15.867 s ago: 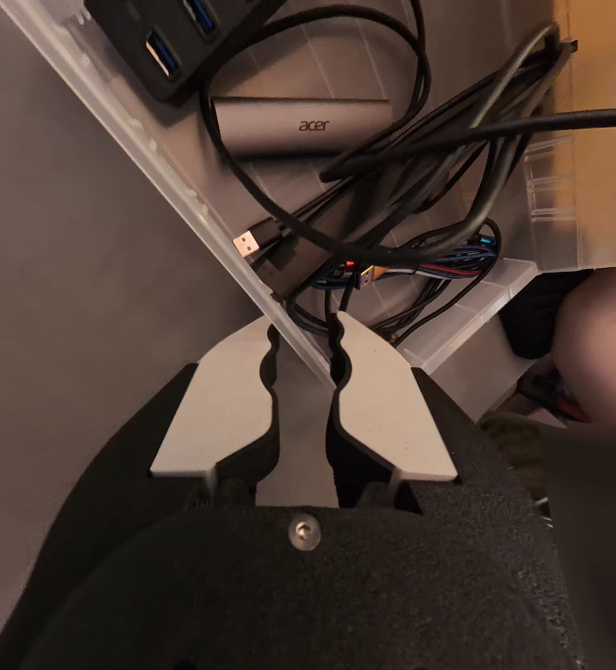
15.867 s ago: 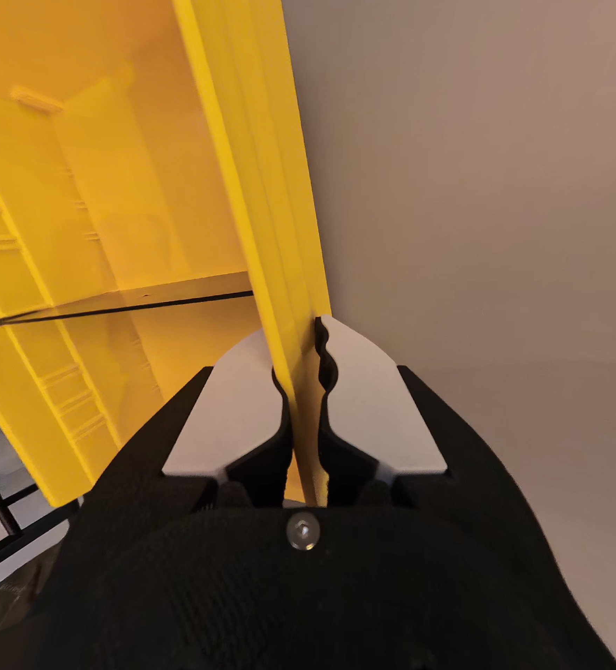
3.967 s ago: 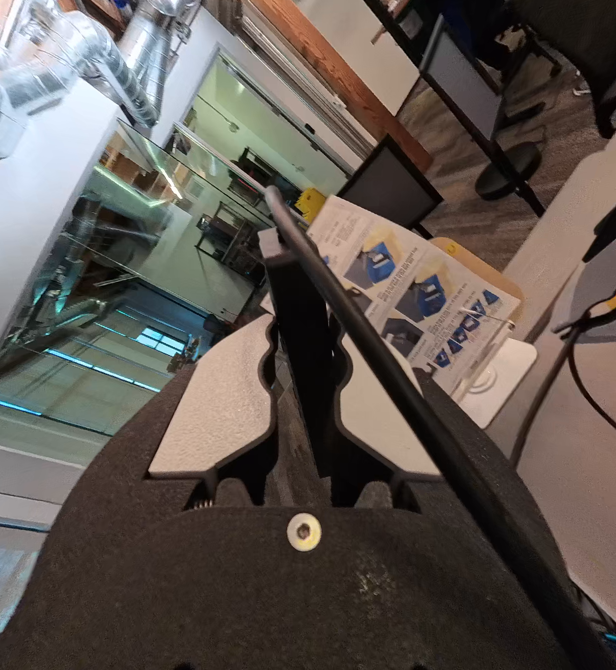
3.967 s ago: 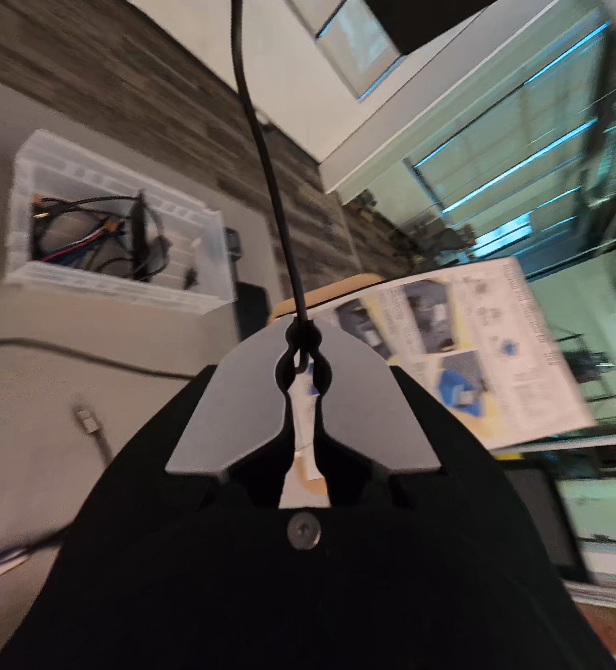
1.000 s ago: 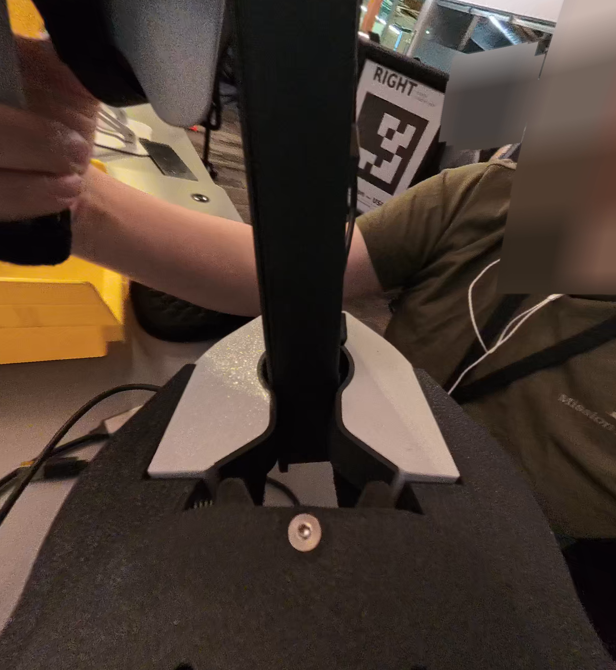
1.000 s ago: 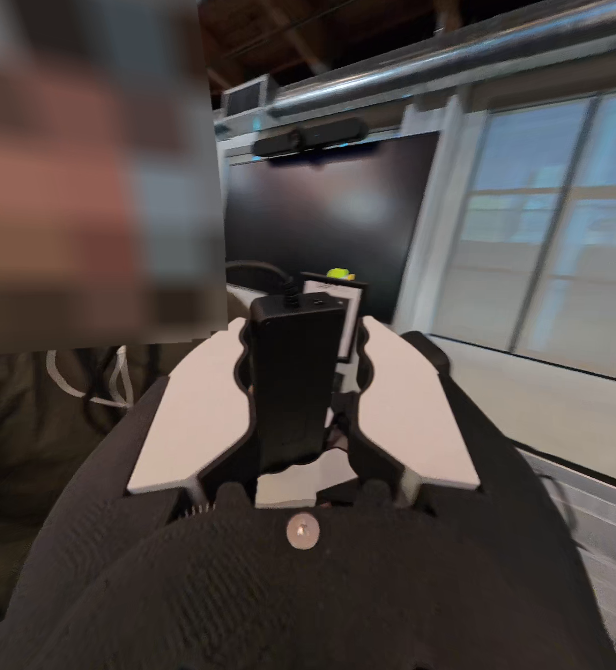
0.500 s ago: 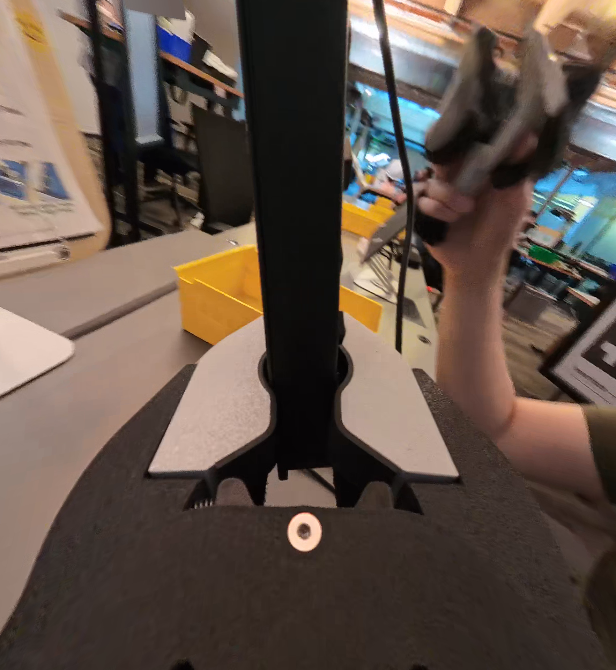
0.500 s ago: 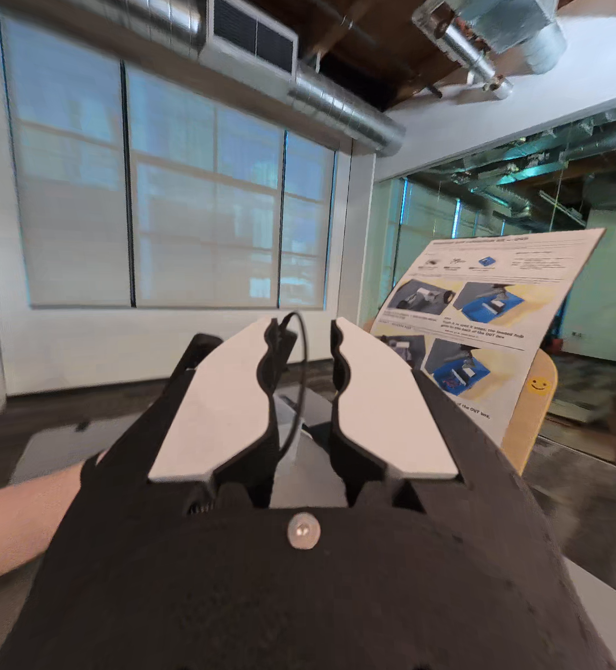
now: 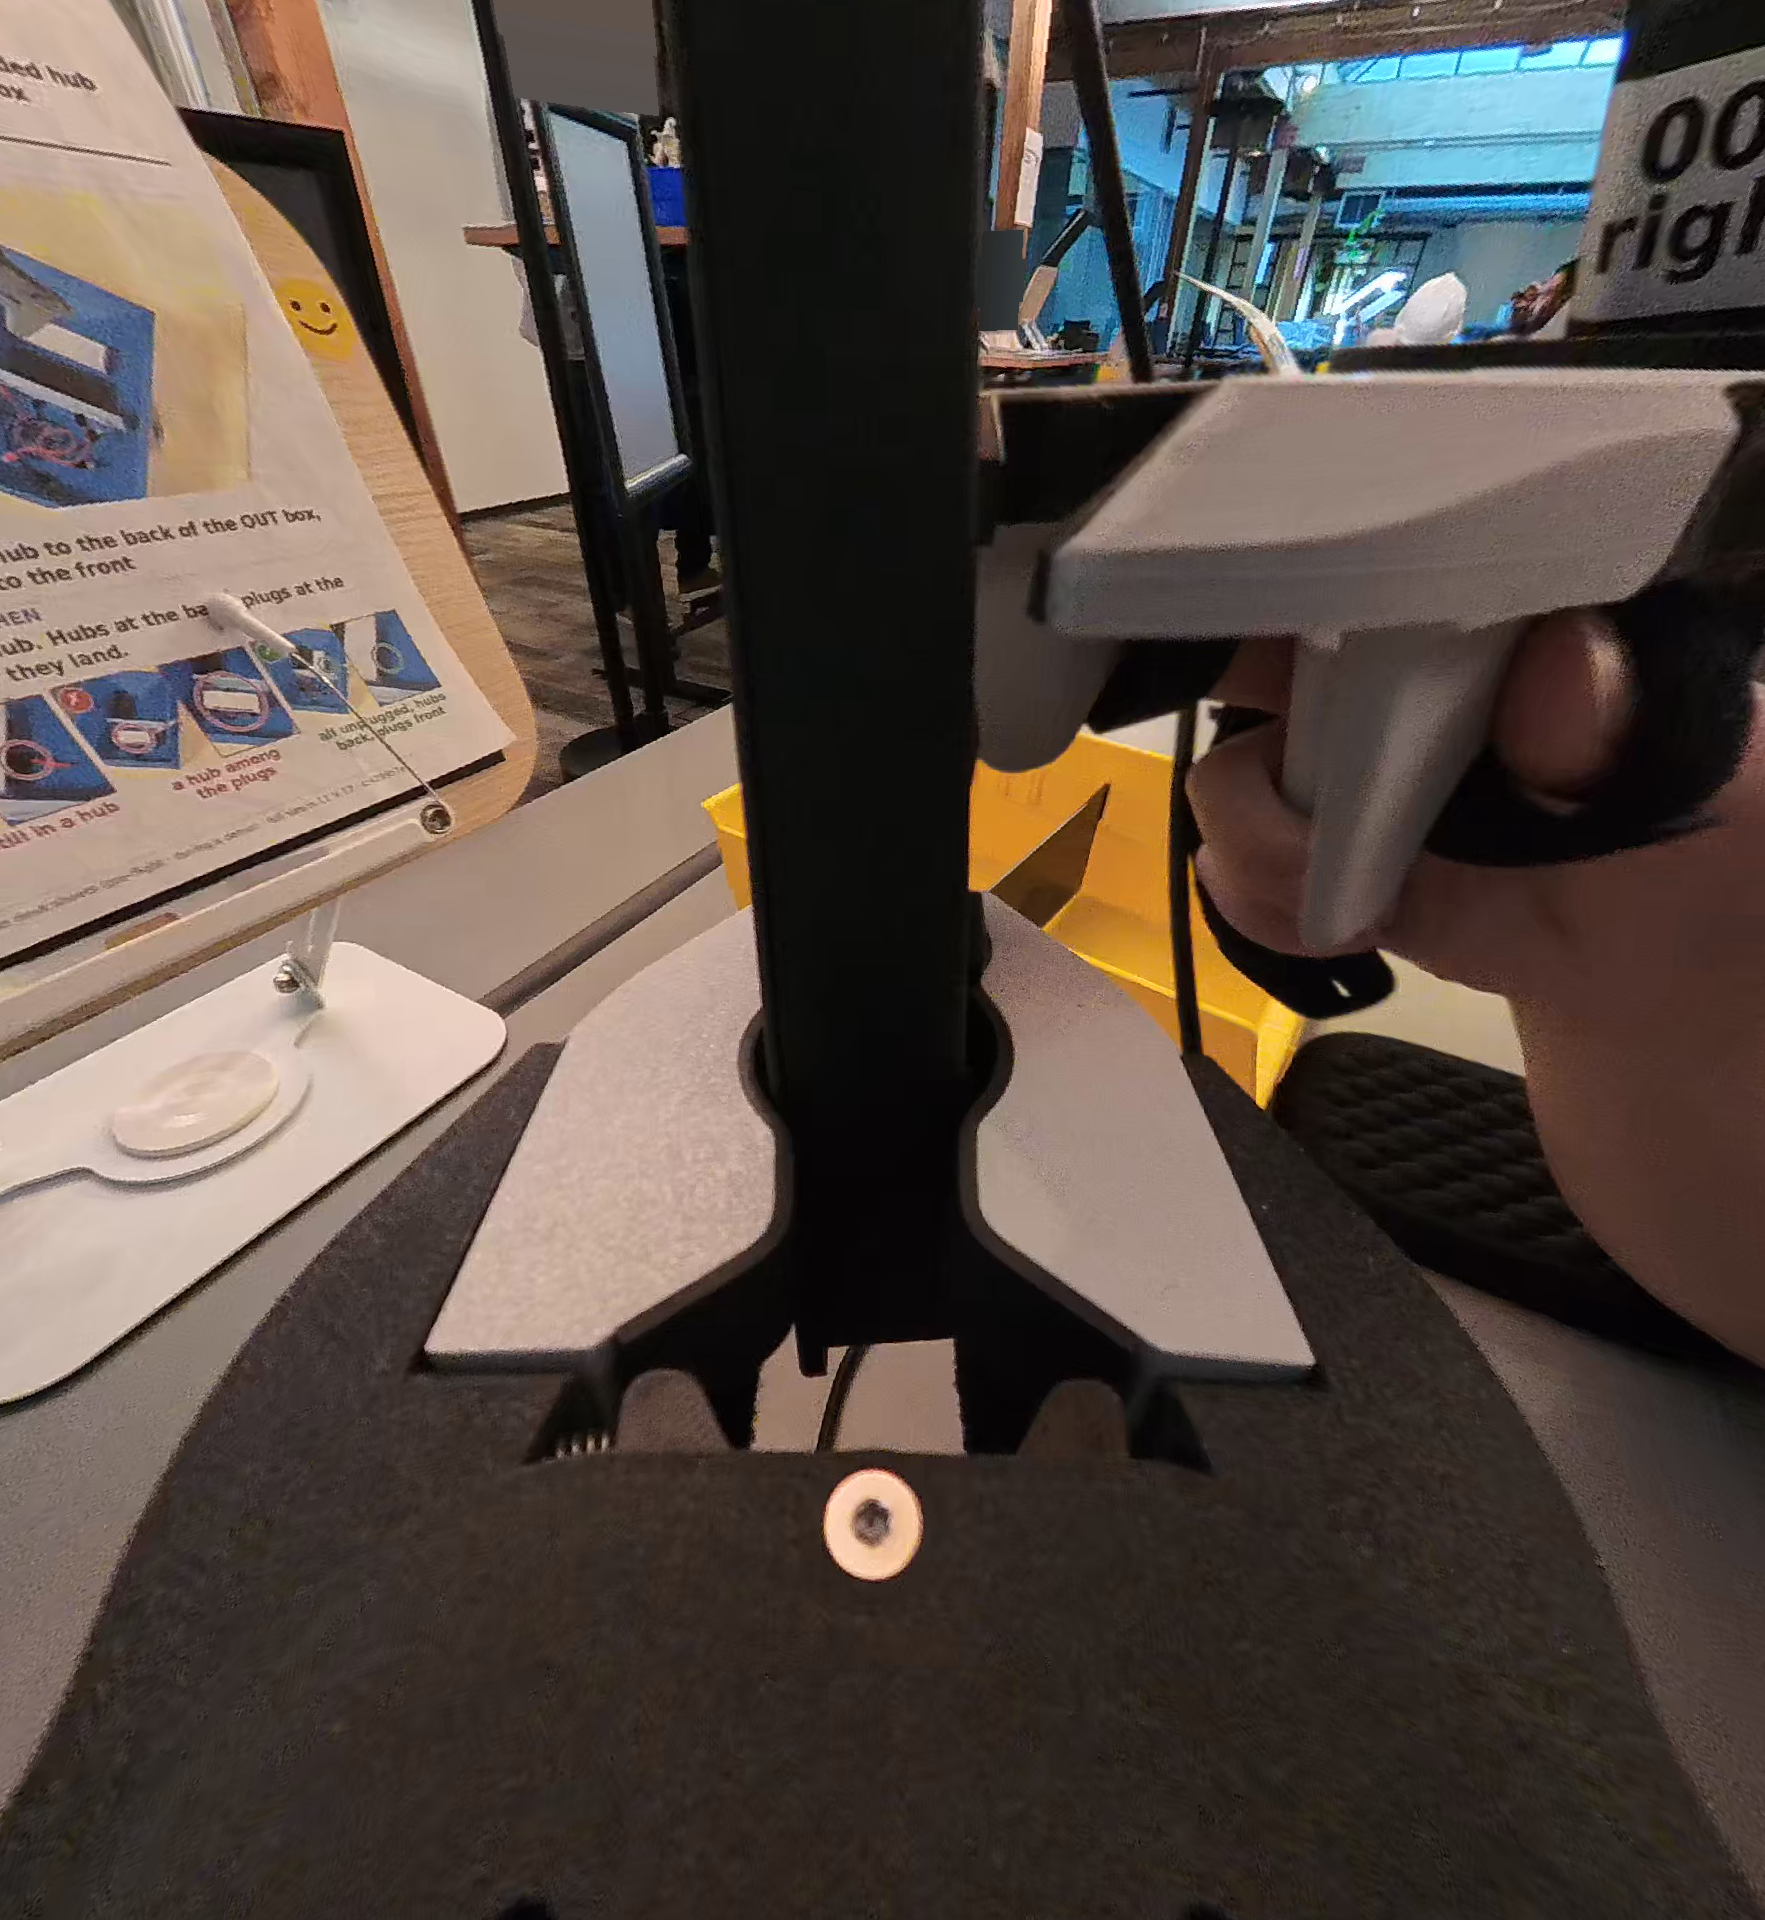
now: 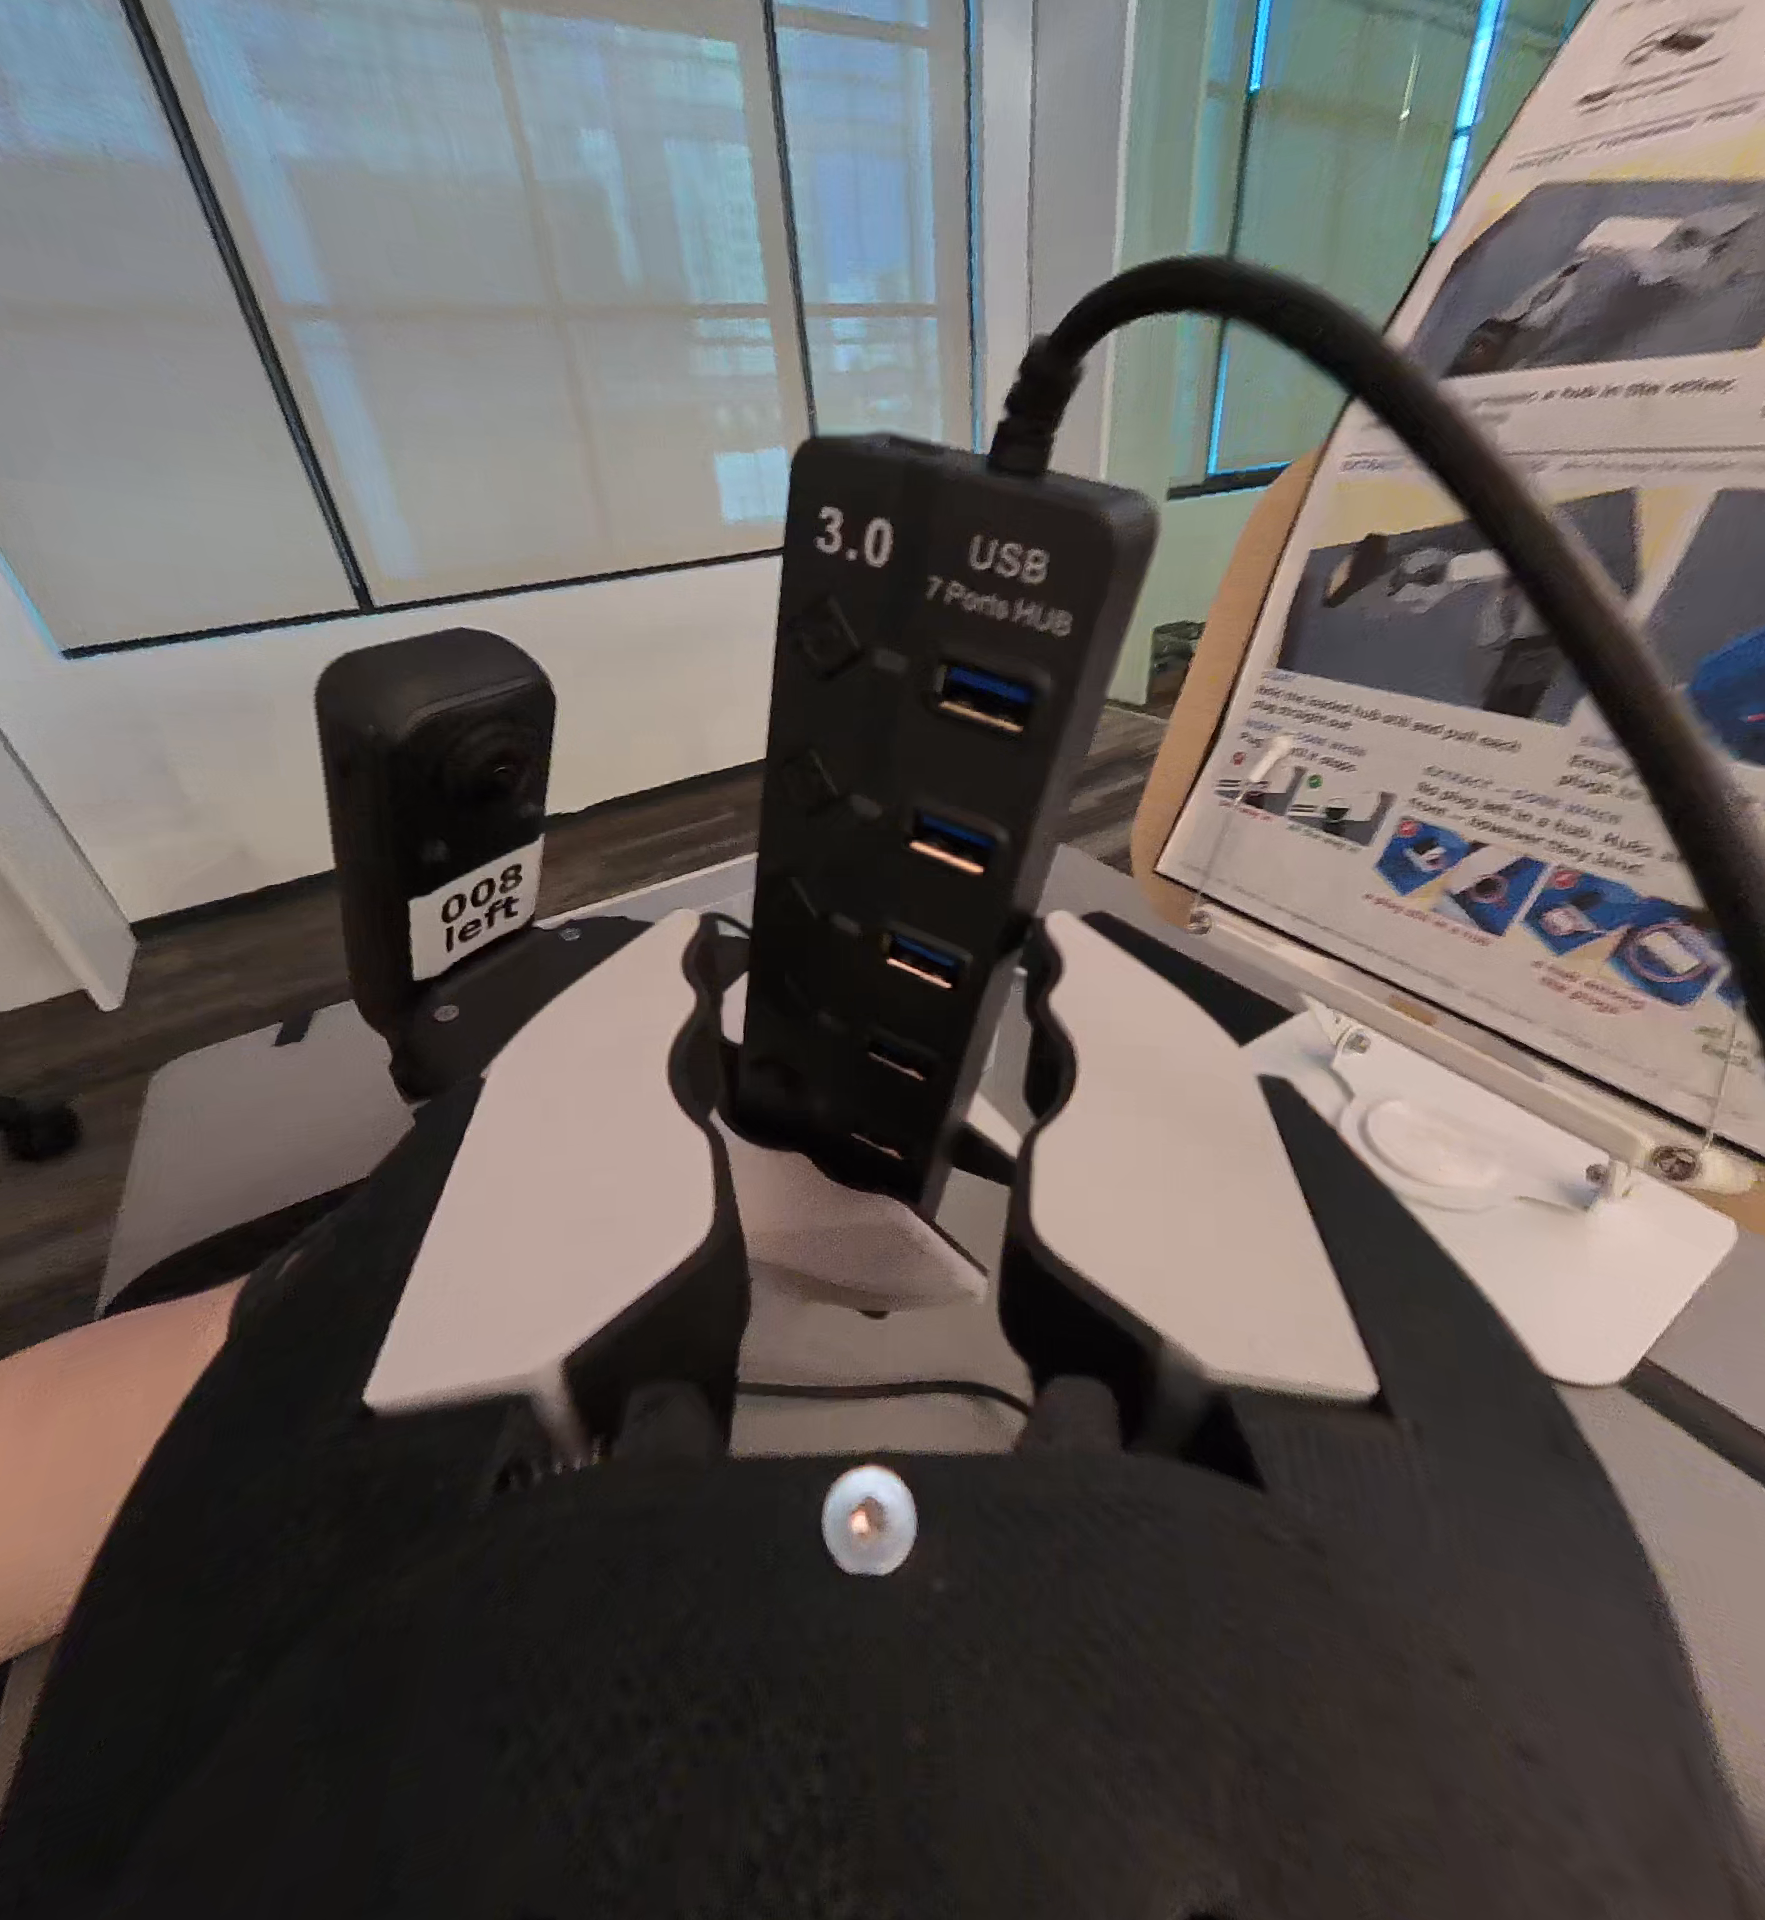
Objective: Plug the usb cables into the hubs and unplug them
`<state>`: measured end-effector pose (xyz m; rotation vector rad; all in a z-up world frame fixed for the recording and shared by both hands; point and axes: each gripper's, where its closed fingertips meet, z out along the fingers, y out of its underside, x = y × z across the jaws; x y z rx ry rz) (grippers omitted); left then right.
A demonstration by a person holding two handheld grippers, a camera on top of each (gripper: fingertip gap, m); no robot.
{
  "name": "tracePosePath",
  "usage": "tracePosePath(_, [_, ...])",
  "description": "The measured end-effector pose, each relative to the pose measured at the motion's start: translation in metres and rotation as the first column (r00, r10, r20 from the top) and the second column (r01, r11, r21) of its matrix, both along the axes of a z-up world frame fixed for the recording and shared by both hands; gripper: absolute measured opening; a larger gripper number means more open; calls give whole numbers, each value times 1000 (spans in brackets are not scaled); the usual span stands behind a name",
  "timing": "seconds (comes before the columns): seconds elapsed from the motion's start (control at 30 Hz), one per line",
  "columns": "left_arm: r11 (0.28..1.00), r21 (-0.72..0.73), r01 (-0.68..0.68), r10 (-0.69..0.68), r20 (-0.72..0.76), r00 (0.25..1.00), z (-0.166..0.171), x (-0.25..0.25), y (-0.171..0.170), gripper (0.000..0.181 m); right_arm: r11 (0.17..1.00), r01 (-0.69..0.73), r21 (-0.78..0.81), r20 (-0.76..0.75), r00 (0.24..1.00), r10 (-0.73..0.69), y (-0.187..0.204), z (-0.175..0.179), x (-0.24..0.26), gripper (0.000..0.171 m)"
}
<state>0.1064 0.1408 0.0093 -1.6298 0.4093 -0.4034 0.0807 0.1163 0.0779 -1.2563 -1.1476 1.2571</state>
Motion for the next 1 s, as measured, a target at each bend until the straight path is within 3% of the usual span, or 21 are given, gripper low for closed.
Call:
tracePosePath(0.1, [999,8,-48,49,-64,997,-3,-2,3,27,997,60,42,5,998,-61,3,-1,1,51])
tracePosePath(0.37, [997,-8,-75,72,-164,984,-8,-11,1,26,995,46,86,11,999,-47,-3,-2,0,51])
tracePosePath(0.53, [999,-37,-34,27,-161,987,-11,-12,-1,26,993,40,111,12,999,-42,-5,-4,-1,51])
tracePosePath(0.7, [995,-8,-102,100,-128,987,1,-37,-3,26,979,-46,197,11,999,44,-21,2,1,52])
tracePosePath(0.83, [984,14,-179,179,4,984,22,-80,-15,26,867,-280,413,113,960,256,-64,7,27,46])
tracePosePath(1.0, [966,57,-252,250,44,967,43,-115,-34,26,623,-574,531,414,817,400,-90,-41,70,30])
